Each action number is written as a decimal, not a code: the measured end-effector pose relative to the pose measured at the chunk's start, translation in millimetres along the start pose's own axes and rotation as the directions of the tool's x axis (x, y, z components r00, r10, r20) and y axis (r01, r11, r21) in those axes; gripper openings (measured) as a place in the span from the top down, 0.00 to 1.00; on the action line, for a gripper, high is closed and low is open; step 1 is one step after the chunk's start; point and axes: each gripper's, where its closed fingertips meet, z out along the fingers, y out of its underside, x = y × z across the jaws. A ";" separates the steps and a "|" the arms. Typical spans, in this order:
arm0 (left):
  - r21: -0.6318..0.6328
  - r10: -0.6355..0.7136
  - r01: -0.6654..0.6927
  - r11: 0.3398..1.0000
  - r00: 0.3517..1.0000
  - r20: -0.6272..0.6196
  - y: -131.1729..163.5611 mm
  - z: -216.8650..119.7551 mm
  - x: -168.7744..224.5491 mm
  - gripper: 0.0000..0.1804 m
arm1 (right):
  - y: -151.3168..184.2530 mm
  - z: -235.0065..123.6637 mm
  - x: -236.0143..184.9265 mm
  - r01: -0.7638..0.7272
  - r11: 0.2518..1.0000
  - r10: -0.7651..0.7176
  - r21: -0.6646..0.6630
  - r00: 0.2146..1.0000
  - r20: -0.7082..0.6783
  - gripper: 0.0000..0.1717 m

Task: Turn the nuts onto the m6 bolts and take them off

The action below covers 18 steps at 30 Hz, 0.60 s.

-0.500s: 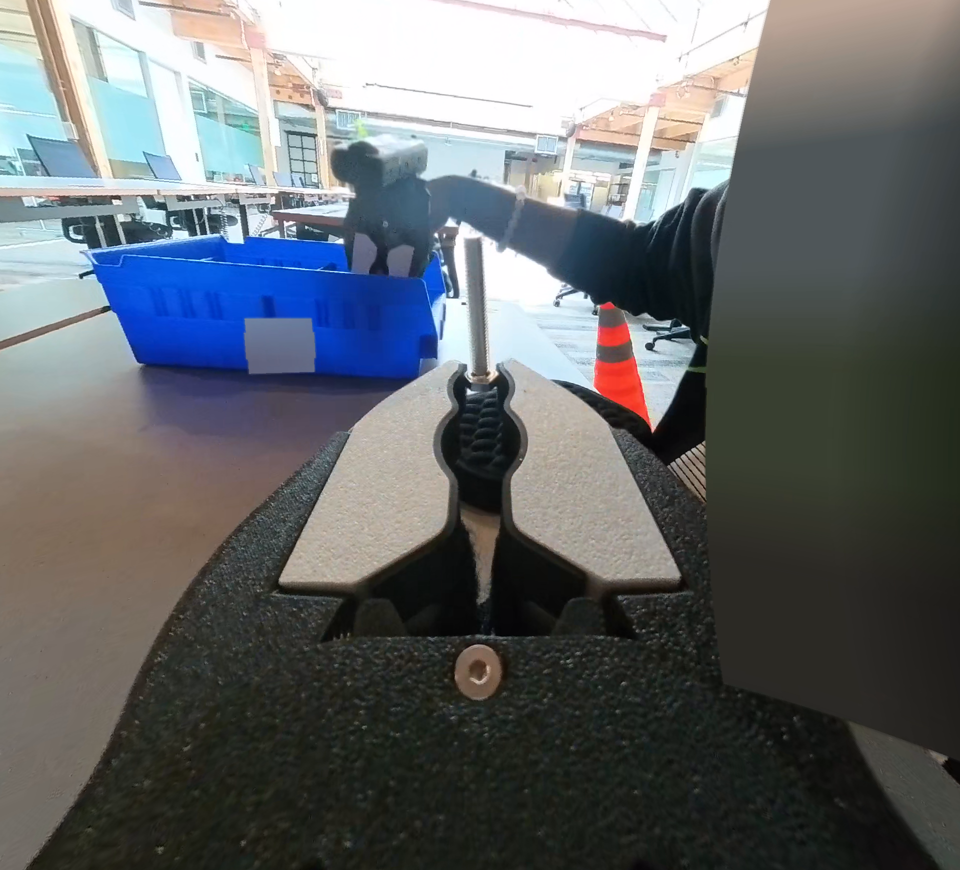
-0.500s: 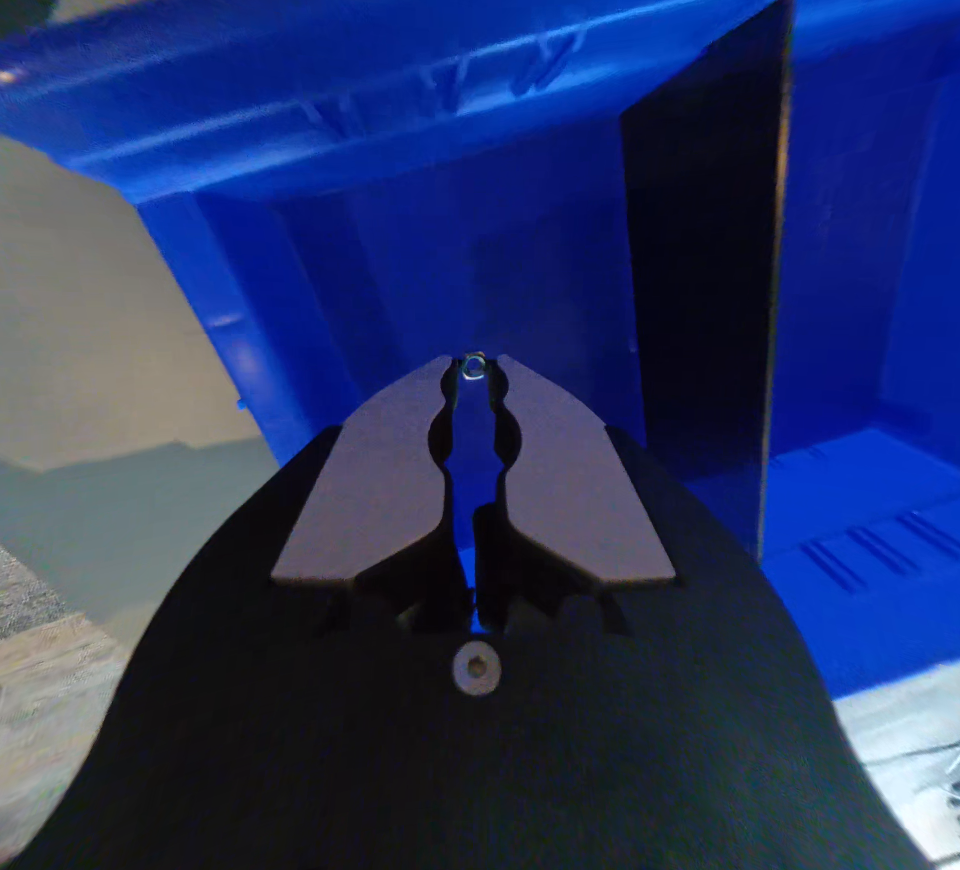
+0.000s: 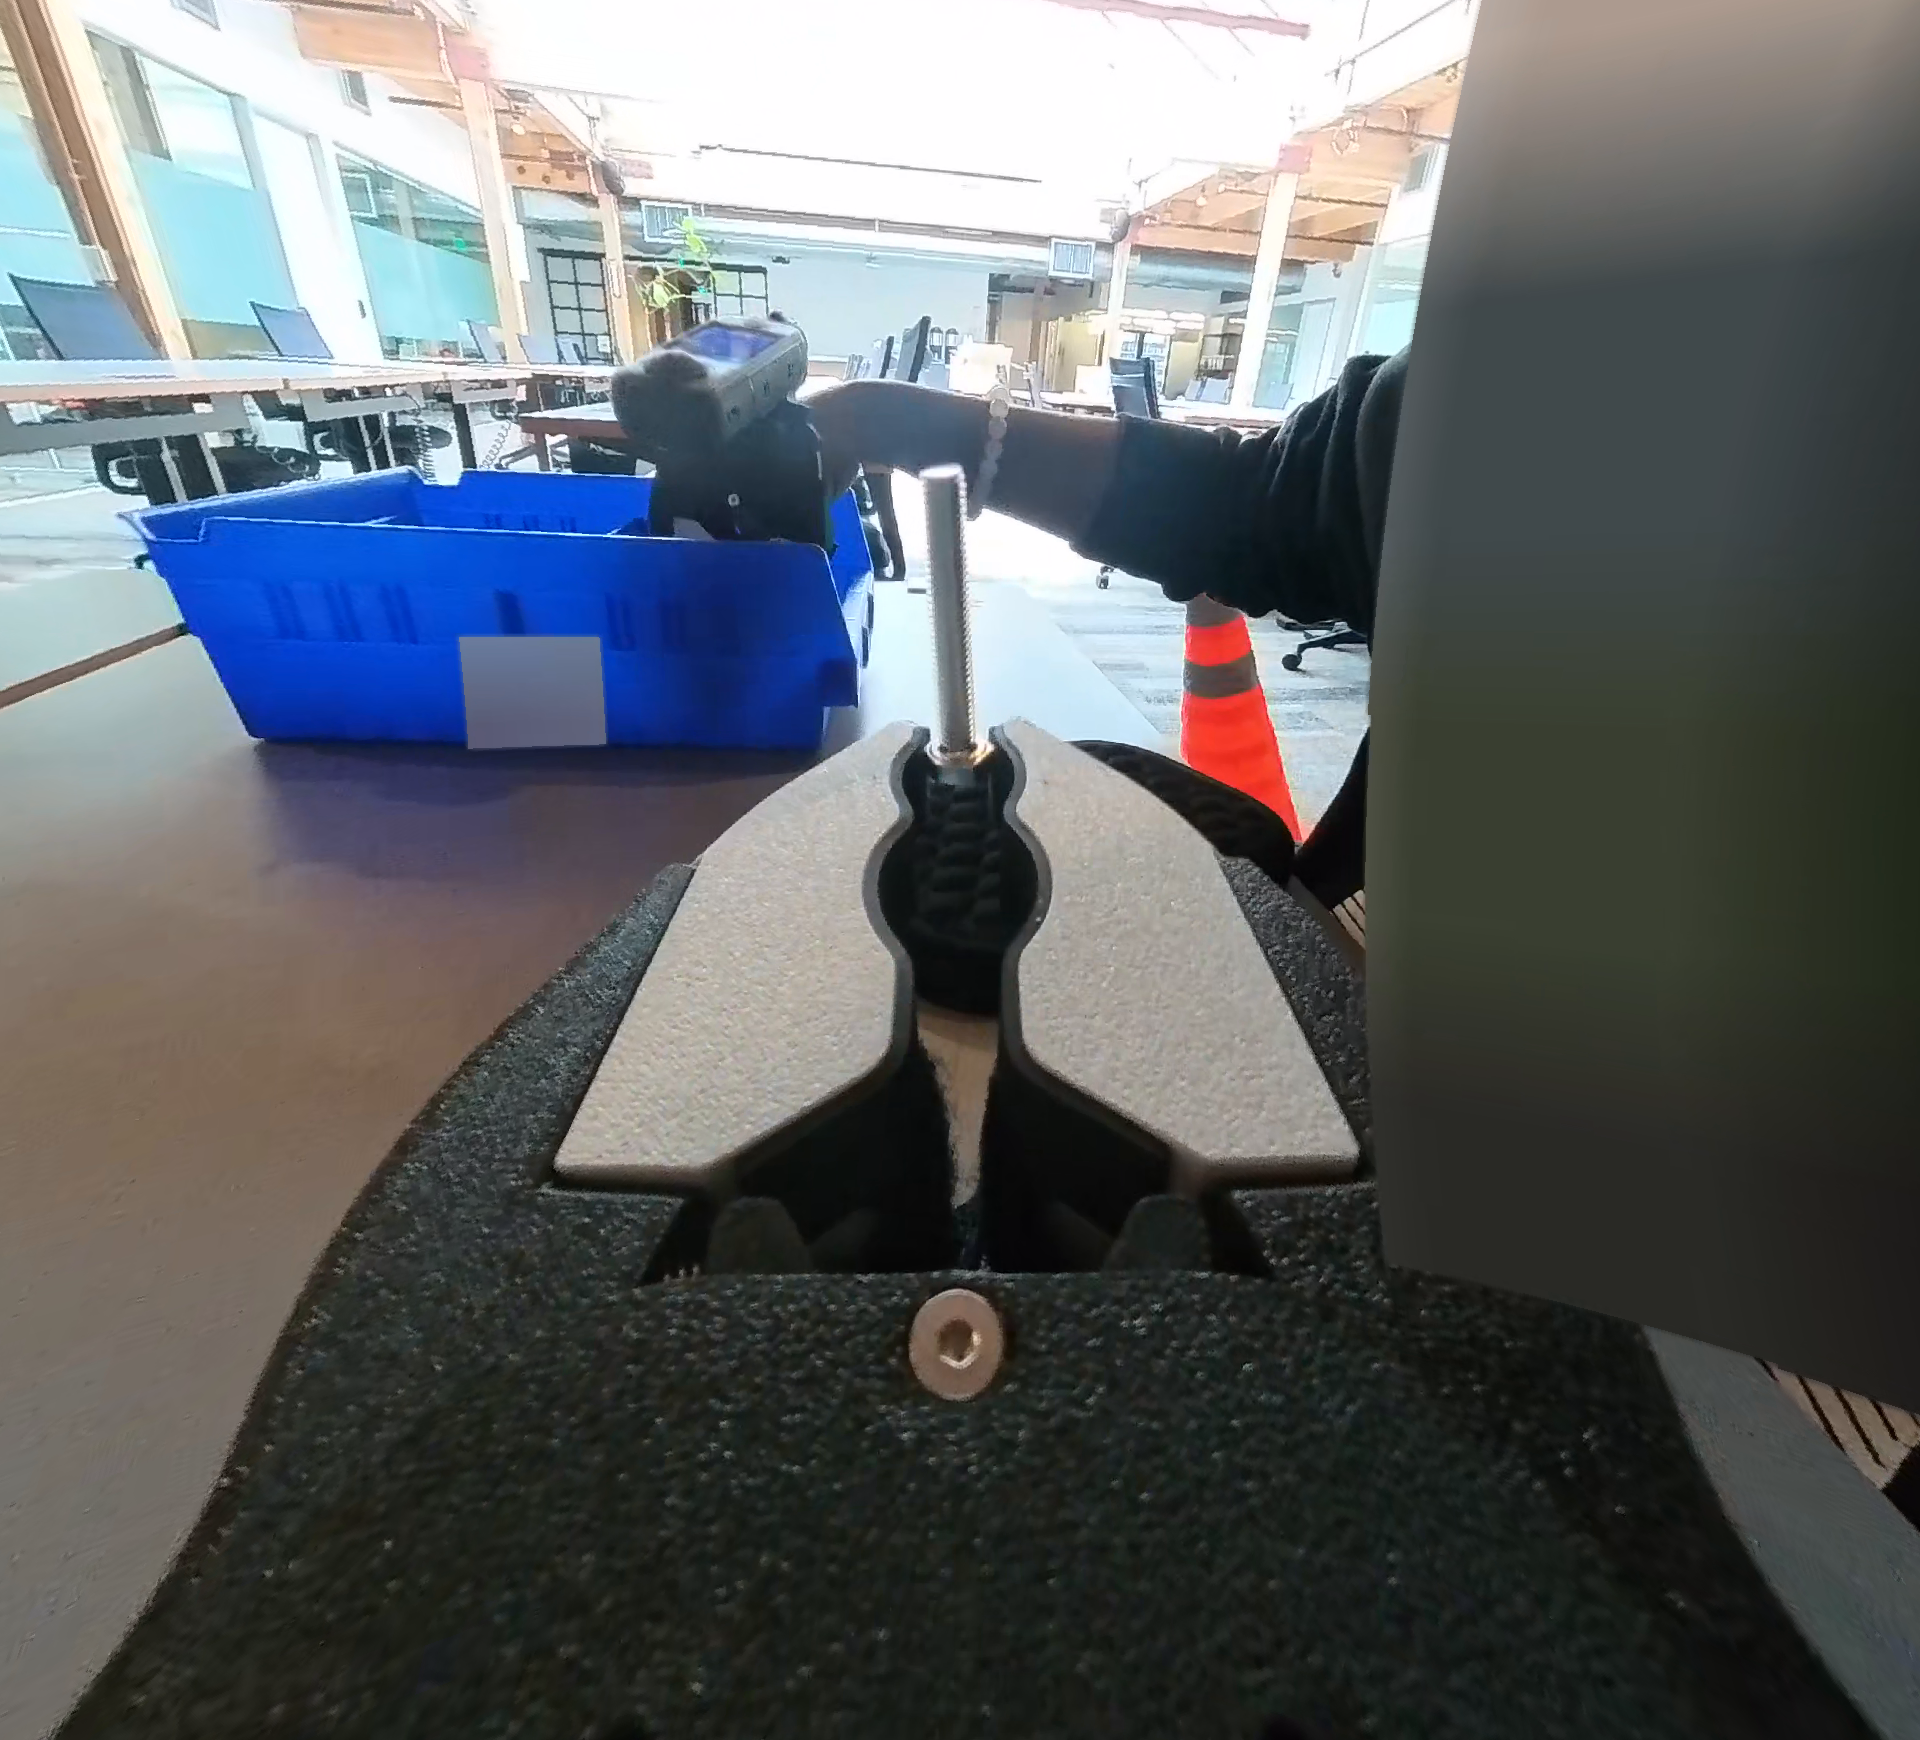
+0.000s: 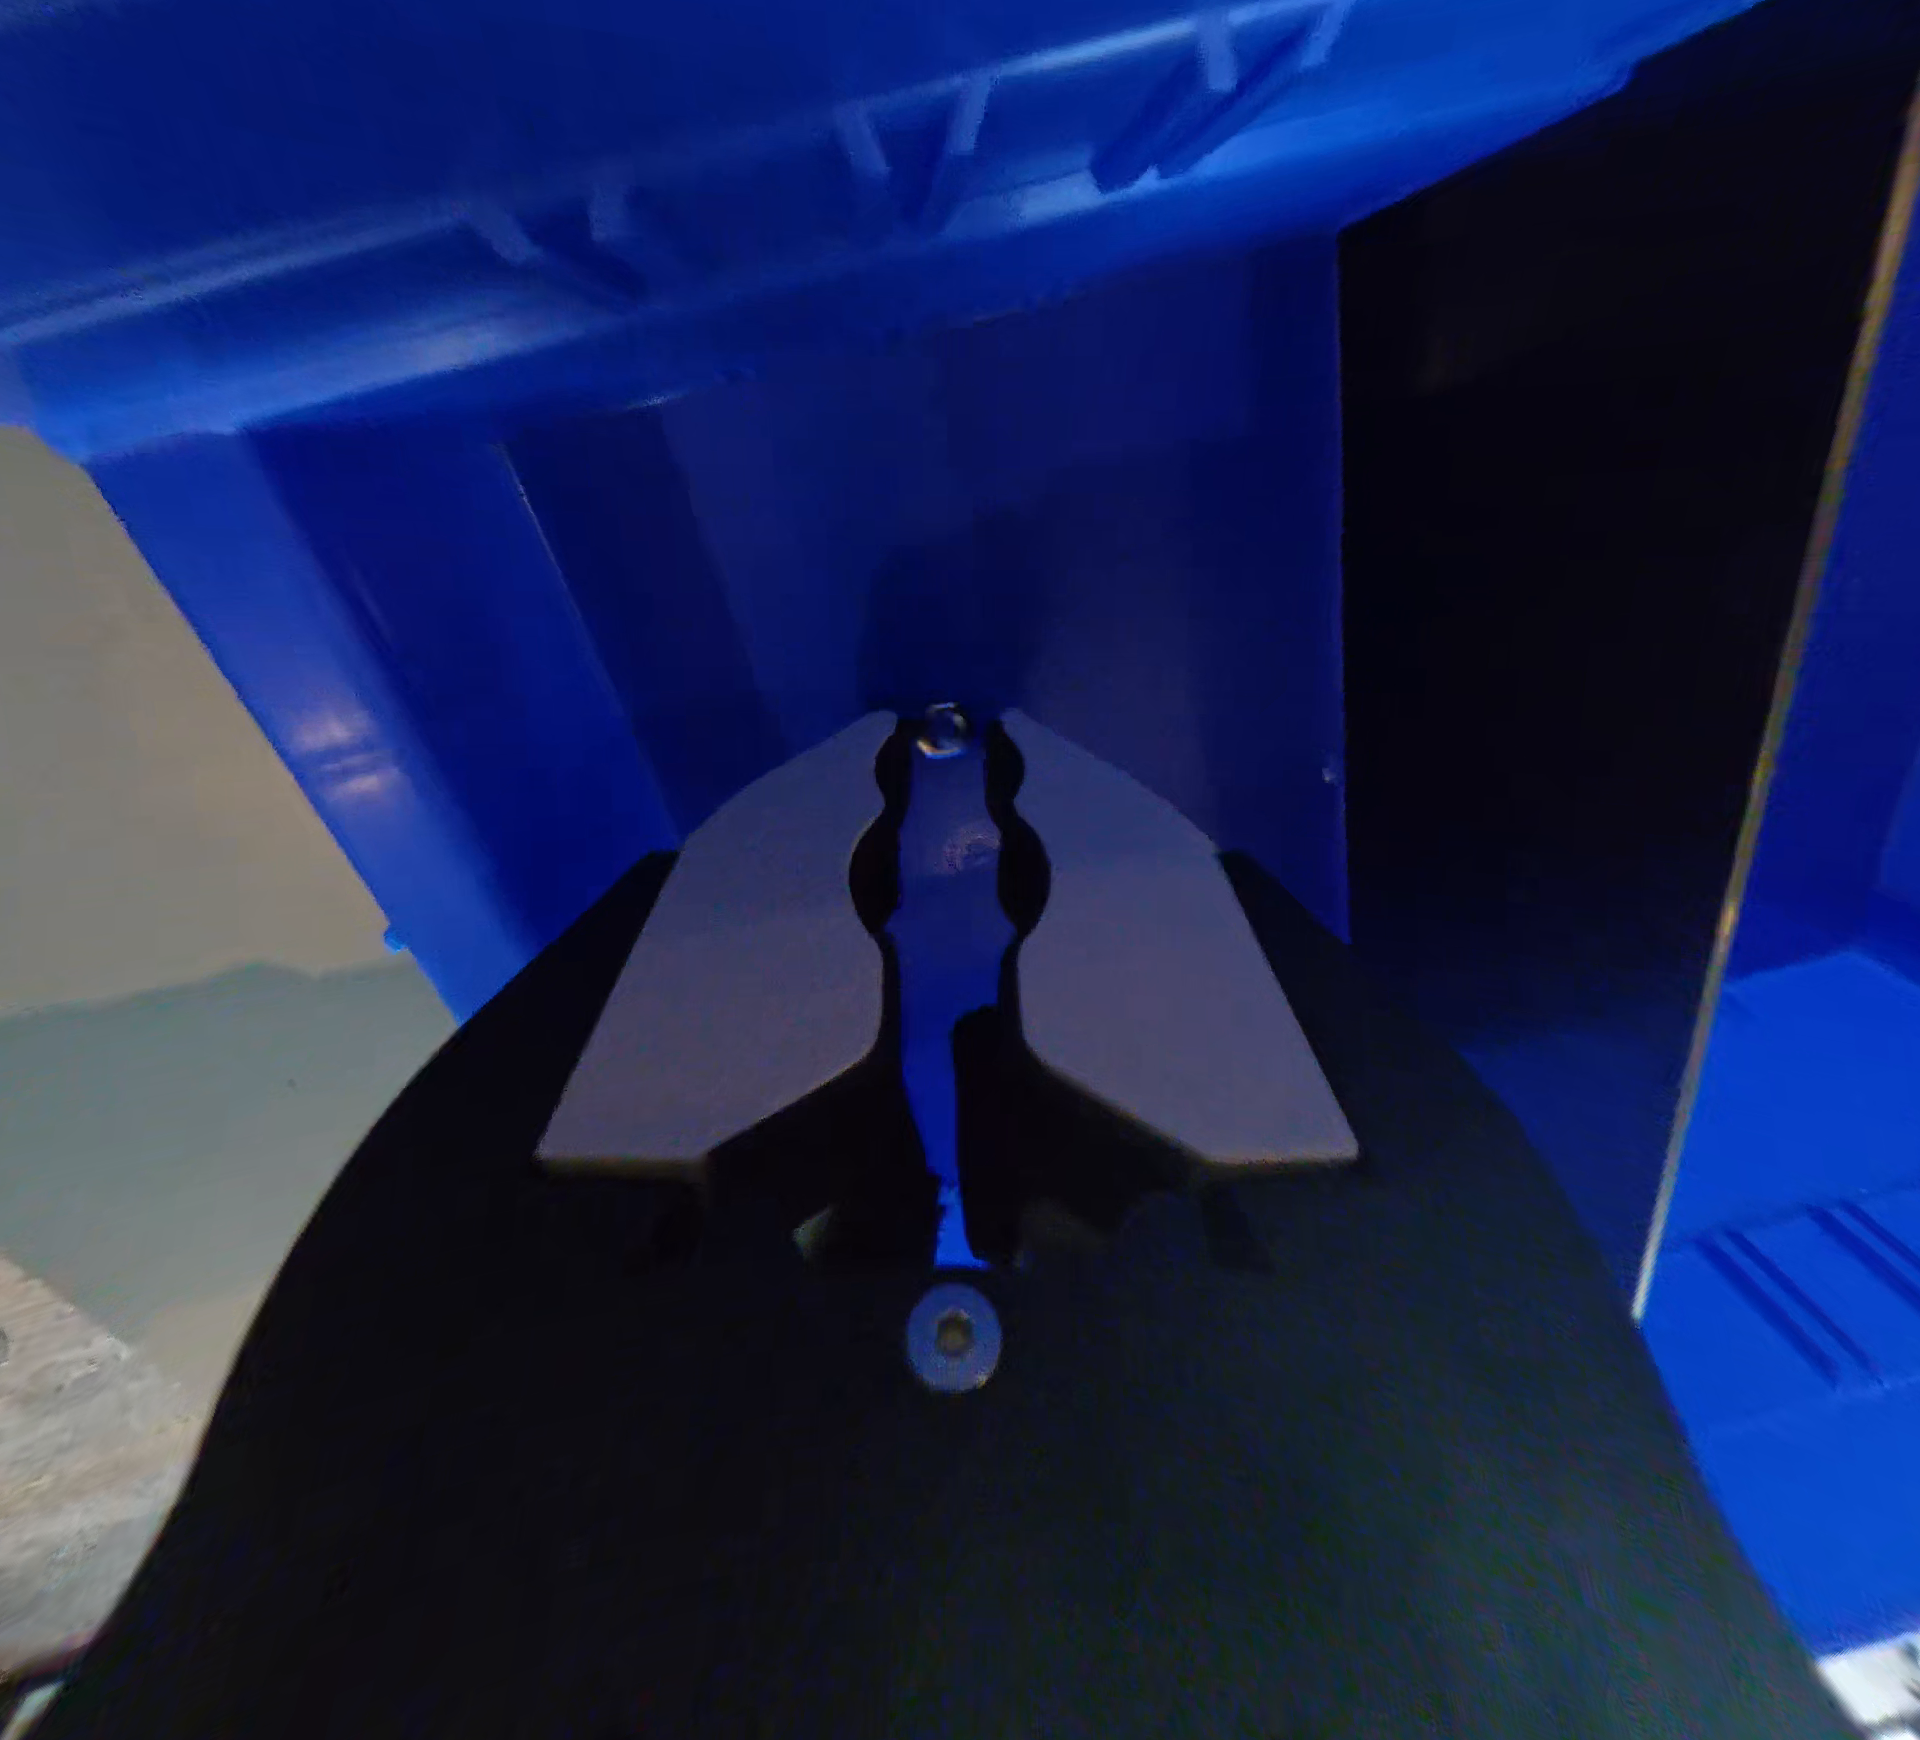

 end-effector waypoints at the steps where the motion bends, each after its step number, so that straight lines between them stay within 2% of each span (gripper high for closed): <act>1: -0.001 0.000 0.000 1.000 1.000 0.000 0.1 0.1 0.0 0.94 | -0.8 -1.3 -0.5 -0.010 1.000 0.010 0.009 1.000 0.007 0.88; 3: -0.006 0.002 -0.002 1.000 1.000 -0.001 0.8 0.5 0.3 0.94 | -1.2 -6.9 -0.3 -0.017 1.000 0.017 0.017 1.000 0.006 0.83; 5: -0.009 0.002 -0.002 1.000 1.000 0.003 1.1 0.7 -0.1 0.94 | -2.6 -18.2 1.9 -0.013 0.999 0.014 0.032 1.000 -0.013 0.82; 9: -0.013 0.001 -0.001 1.000 1.000 0.014 1.5 1.1 -1.6 0.94 | -18.7 -63.9 12.1 0.000 0.997 0.009 0.073 0.992 -0.127 0.82; 12: -0.021 -0.004 0.004 1.000 1.000 0.016 2.5 1.8 -2.5 0.94 | -64.7 -114.2 5.6 0.105 0.981 -0.061 0.165 0.966 -0.252 0.84; 14: -0.029 -0.004 0.005 1.000 1.000 0.018 3.5 2.6 -2.6 0.95 | -110.6 -144.3 -13.3 0.228 0.941 -0.146 0.251 0.941 -0.307 0.85; 18: -0.046 0.004 -0.003 0.999 1.000 0.017 5.6 4.2 -1.7 0.95 | -206.7 -173.8 -84.9 0.514 0.762 -0.430 0.394 0.857 -0.286 0.87</act>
